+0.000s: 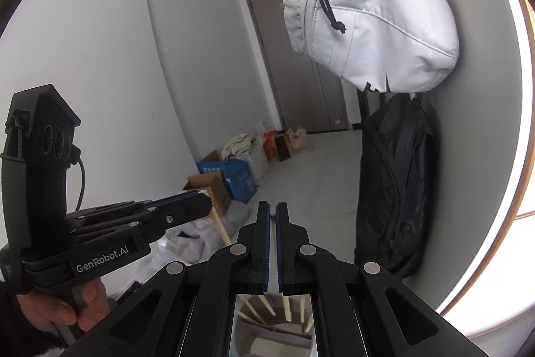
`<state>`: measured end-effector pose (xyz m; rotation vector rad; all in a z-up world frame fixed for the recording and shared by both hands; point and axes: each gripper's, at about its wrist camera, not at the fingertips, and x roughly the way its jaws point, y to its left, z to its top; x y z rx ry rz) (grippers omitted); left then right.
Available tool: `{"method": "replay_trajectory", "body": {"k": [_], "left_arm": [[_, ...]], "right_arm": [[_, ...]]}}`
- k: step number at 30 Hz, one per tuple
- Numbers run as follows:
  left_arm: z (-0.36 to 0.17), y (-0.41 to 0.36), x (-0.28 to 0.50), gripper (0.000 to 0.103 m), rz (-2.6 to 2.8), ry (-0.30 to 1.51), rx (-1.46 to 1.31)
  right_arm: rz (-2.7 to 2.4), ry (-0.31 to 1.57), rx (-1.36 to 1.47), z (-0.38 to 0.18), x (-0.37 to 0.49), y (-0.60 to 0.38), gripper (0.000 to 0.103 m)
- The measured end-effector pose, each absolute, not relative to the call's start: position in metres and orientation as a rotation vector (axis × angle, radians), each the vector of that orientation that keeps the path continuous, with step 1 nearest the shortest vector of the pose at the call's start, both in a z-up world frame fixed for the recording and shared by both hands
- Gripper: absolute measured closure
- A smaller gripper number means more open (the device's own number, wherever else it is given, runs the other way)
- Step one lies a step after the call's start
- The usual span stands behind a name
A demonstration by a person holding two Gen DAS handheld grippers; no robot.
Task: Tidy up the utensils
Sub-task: 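Lower the sticks into holder compartments and open both tools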
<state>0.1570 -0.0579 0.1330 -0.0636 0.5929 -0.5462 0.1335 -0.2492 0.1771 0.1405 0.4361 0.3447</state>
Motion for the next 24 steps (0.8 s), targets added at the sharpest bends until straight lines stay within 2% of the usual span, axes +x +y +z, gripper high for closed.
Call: {"method": "replay_trajectory", "body": {"k": [5,10,14,18,20,21,22,24], "left_arm": [[0.108,-0.052,0.165,0.101,-0.553,0.658,-0.087],[0.090,-0.056,0.174,0.101,-0.664,0.837,-0.112],[0.091,-0.052,0.167,0.097,-0.622,0.843,-0.095],[0.096,-0.047,0.157,0.087,-0.574,0.819,-0.079],[0.099,-0.047,0.152,0.076,-0.562,0.799,-0.072],[0.101,-0.047,0.148,0.064,-0.543,0.787,-0.064],[0.102,-0.046,0.147,0.057,-0.530,0.771,-0.059],[0.108,-0.044,0.138,0.054,-0.516,0.730,-0.051]], "right_arm": [[0.393,0.500,0.161,0.150,0.140,-0.251,0.097],[0.432,0.557,0.270,0.130,0.137,-0.264,0.095],[0.409,0.551,0.332,0.127,0.124,-0.281,0.080],[0.388,0.543,0.354,0.130,0.113,-0.289,0.071],[0.383,0.541,0.367,0.132,0.108,-0.291,0.068],[0.382,0.539,0.374,0.133,0.105,-0.292,0.068],[0.380,0.538,0.378,0.132,0.104,-0.294,0.067],[0.378,0.529,0.378,0.135,0.097,-0.294,0.066]]}}
